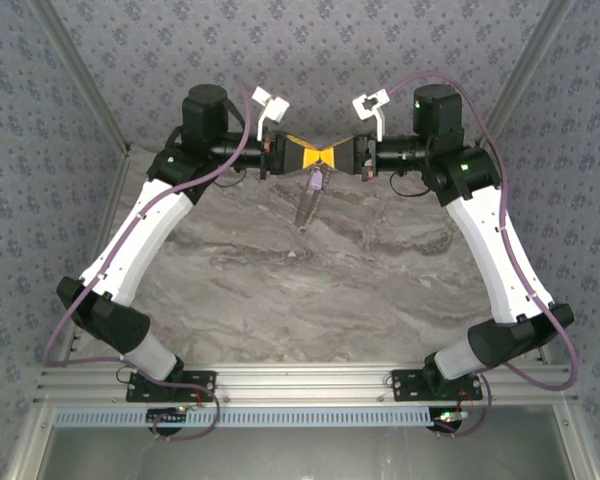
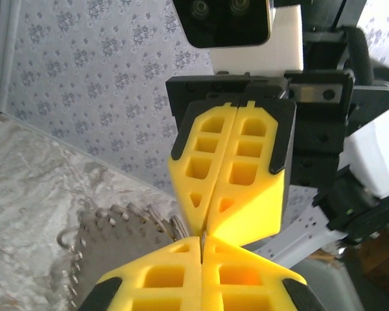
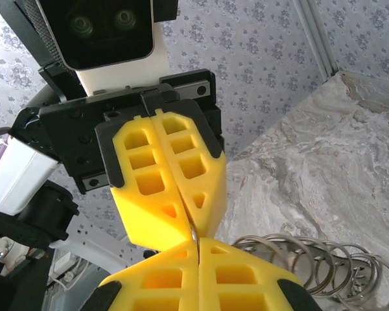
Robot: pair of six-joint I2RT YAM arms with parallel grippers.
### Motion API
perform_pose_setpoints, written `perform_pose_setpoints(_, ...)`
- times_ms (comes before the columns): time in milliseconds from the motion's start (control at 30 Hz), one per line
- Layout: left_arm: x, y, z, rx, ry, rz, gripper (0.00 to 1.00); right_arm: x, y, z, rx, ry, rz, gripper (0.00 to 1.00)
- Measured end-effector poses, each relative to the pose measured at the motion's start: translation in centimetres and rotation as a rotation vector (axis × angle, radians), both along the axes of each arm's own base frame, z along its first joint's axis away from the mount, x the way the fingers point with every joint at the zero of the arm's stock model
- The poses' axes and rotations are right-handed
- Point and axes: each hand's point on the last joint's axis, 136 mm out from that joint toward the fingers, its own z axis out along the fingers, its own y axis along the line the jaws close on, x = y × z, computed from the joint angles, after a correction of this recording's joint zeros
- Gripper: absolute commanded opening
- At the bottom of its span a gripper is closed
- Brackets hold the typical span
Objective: Put the keys on the keyring
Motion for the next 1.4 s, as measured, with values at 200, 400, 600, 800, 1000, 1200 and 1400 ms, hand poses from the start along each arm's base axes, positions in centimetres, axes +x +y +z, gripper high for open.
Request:
perform_pose_setpoints(200, 0.0, 0.0, 0.2, -0.007, -0.004, -0.002, 0.00, 0.3, -0.3, 0.2, 0.014, 0.008, -0.014, 0.37)
perform_pose_setpoints(400, 0.2, -0.1, 1.1, -0.034, -0.013, 0.004, 0.00, 2.1, -4.6, 1.5, 0.144, 0.005, -0.146, 0.43)
perform_pose_setpoints(600, 0.3, -0.1, 2.0, -0.061, -0.020, 0.011, 0.00, 1.8, -6.9, 3.0, 0.233, -0.037, -0.231, 0.50)
perform_pose_setpoints(800, 0.2, -0.1, 3.3, -0.091, -0.031, 0.011, 0.00, 1.2, -7.4, 2.6, 0.250, -0.064, -0.288, 0.51)
perform_pose_setpoints(1000, 0.0, 0.1, 4.8, -0.125, -0.051, 0.010, 0.00, 0.3, -5.4, 2.1, 0.249, -0.055, -0.242, 0.56)
perform_pose_setpoints(1200, -0.1, 0.1, 5.4, -0.140, -0.051, 0.010, 0.00, -1.3, -2.9, 1.6, 0.220, -0.077, -0.166, 0.57)
perform_pose_setpoints(1400, -0.1, 0.1, 5.5, -0.142, -0.045, 0.010, 0.00, -1.6, -1.5, 1.4, 0.189, -0.092, -0.136, 0.58)
